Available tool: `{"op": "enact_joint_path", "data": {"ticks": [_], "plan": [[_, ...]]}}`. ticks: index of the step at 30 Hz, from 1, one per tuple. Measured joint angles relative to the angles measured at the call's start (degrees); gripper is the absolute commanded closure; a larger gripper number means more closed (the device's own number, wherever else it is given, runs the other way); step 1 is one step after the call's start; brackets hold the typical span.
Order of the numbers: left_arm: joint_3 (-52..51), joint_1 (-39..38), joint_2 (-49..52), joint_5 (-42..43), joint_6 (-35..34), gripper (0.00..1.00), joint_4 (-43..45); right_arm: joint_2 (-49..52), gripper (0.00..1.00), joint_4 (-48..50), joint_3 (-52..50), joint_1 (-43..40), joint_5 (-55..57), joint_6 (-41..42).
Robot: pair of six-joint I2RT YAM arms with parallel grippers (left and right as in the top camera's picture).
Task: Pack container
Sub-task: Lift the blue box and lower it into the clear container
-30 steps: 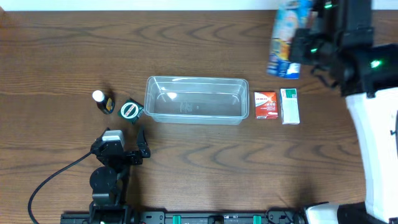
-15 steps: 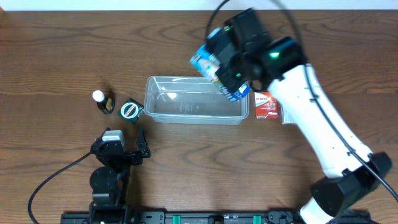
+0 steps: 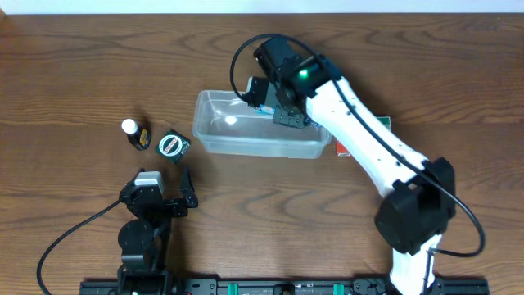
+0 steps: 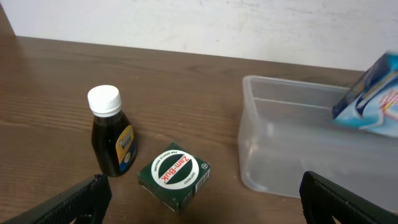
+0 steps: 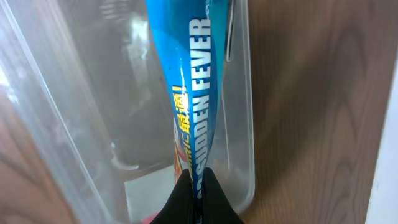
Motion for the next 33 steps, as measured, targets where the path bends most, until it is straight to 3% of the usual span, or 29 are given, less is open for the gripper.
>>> {"op": "enact_joint_path", "data": {"ticks": [13, 21, 25, 33], "plan": [[0.0, 0.0, 0.0, 0.0, 0.0, 0.02, 0.0, 0.8, 0.98, 2.7, -0.1, 0.4, 0.3, -1.4], [0.0, 0.0, 0.0, 0.0, 0.0, 0.02, 0.0, 1.9, 0.82, 3.1, -0.1, 0.4, 1.9, -2.1], [0.0, 0.0, 0.0, 0.0, 0.0, 0.02, 0.0, 2.3, 0.62, 3.3, -0.1, 0.9, 4.7, -2.0], [0.0, 0.0, 0.0, 0.0, 0.0, 0.02, 0.0, 1.5, 0.72, 5.0, -0.1, 6.4, 10.7, -1.7]]}}
